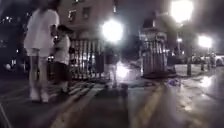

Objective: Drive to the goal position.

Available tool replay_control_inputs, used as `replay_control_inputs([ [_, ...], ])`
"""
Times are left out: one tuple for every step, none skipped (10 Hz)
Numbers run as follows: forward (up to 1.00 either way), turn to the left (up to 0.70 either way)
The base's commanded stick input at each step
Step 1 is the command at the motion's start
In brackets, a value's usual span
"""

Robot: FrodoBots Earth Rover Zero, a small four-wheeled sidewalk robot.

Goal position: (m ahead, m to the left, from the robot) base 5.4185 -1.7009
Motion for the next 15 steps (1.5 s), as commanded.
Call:
replay_control_inputs([
  [0.45,0.0],
  [0.45,0.0],
  [0.45,0.0],
  [0.45,0.0],
  [0.45,0.0],
  [0.45,0.0],
  [0.45,0.0],
  [0.45,0.0],
  [0.45,0.0],
  [0.45,0.0],
  [0.45,0.0],
  [0.45,0.0],
  [0.45,0.0],
  [0.45,0.0],
  [0.45,0.0],
])
